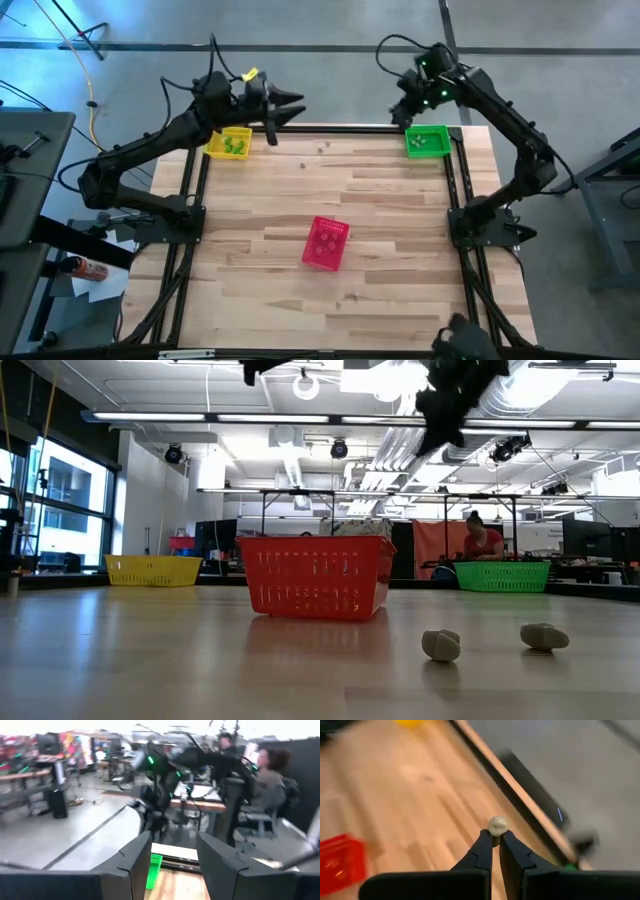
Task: Sort Halloween decoration
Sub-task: Put the white skull toy into the green bin
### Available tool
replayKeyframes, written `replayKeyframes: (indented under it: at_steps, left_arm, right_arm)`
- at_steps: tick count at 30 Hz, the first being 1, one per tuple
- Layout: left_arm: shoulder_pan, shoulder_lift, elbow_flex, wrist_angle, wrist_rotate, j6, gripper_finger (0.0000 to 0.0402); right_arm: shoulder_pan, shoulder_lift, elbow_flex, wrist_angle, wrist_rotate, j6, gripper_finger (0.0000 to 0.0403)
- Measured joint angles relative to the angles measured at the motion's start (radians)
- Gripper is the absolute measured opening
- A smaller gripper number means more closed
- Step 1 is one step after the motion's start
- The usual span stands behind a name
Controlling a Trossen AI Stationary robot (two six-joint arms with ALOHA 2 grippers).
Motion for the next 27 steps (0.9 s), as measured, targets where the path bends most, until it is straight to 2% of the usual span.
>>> replayKeyframes:
  at_steps: [4,6,8,11,15,21,27]
  left_arm:
    - [0.024,0.000,0.000,0.047,-0.038,-0.080,0.0147]
    - [0.033,0.000,0.000,0.073,-0.039,-0.089,0.0147]
    - [0.042,0.000,0.000,0.091,-0.039,-0.076,0.0147]
    - [0.058,0.000,0.000,0.117,-0.039,-0.012,0.0147]
    - [0.090,0.000,0.000,0.165,-0.040,0.024,0.0147]
    - [0.130,0.000,0.000,0.178,-0.040,0.024,0.0147]
    - [0.165,0.000,0.000,0.175,-0.030,0.058,0.0147]
  right_arm:
    - [-0.065,0.000,-0.164,-0.021,0.121,0.161,0.0008]
    - [-0.083,-0.001,-0.262,0.010,0.218,0.224,0.0008]
    - [-0.095,0.001,-0.362,0.057,0.324,0.322,0.0008]
    - [-0.114,0.001,-0.477,0.181,0.412,0.466,0.0008]
    - [-0.131,0.001,-0.573,0.354,0.448,0.618,0.0008]
    - [-0.155,0.001,-0.656,0.397,0.501,0.811,0.0008]
    - [-0.157,0.000,-0.685,0.483,0.490,0.961,0.0011]
